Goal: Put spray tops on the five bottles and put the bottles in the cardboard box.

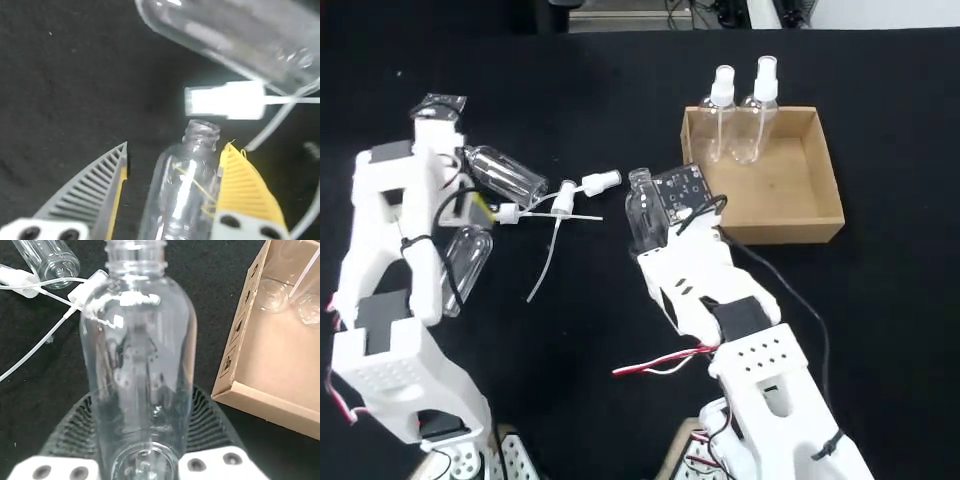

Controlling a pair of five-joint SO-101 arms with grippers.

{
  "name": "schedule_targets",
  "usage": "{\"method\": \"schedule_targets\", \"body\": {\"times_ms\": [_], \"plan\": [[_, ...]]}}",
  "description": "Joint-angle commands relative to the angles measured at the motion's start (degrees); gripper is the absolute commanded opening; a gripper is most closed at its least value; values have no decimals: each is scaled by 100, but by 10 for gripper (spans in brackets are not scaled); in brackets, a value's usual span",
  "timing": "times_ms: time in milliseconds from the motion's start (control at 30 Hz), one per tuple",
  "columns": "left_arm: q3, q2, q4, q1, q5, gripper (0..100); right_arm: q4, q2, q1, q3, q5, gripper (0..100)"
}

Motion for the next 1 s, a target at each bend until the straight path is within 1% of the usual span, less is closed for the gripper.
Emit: {"method": "schedule_targets", "body": {"times_ms": [0, 200, 367, 433, 500, 567, 633, 733, 867, 967], "plan": [[57, -123, -281, -426, -703, 285, -158, -215, 62, -145, 44, 11], [-119, -158, -281, -778, -1029, 285, -158, -215, 62, -145, 44, 11], [-488, -185, -220, -892, -1020, 285, -158, -215, 62, -145, 44, 11], [-681, -193, 26, -831, -1011, 285, -158, -215, 62, -145, 53, 11], [-1042, -246, 527, -655, -923, 285, -158, -215, 62, -154, 53, 11], [-1402, -255, 976, -462, -554, 285, -158, -215, 62, -154, 53, 11], [-1657, -246, 1292, -207, -18, 285, -158, -215, 70, -154, 53, 11], [-1666, -211, 1468, 189, 659, 285, -158, -215, 70, -154, 53, 11], [-1235, -62, 976, 602, 1275, 285, -158, -215, 70, -154, 53, 11], [-998, 141, 422, 673, 1846, 287, -158, -215, 70, -154, 53, 11]]}}
